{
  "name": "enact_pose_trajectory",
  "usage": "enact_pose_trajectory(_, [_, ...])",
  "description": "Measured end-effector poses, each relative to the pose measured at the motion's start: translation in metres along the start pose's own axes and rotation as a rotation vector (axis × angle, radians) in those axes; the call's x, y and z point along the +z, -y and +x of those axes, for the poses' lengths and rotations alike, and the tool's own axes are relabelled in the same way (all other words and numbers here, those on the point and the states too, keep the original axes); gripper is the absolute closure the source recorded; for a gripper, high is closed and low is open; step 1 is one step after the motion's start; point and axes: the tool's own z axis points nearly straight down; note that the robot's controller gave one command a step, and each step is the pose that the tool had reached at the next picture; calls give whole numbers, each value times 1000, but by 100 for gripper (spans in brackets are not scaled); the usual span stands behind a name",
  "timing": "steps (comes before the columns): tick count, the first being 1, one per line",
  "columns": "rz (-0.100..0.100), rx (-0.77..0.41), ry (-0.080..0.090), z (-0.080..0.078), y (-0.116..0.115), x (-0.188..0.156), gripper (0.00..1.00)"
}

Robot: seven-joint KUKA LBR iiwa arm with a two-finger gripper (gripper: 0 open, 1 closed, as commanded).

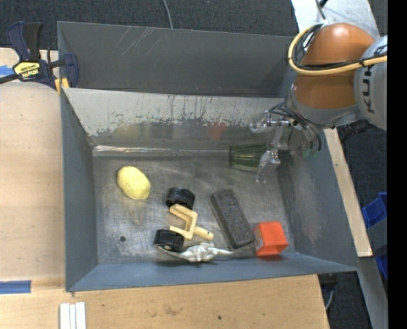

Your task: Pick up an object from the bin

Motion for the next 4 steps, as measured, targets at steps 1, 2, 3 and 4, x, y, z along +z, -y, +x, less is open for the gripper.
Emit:
enact_pose_trajectory(1, [0, 5, -9, 0, 10, 36, 0])
enact_pose_trajectory(2, [0, 133, -4, -3, 13, 35, 0])
enact_pose_trajectory(3, [1, 174, -3, -7, 23, 62, 0])
enact_pose_trajectory(4, [4, 145, 1, -12, 20, 77, 100])
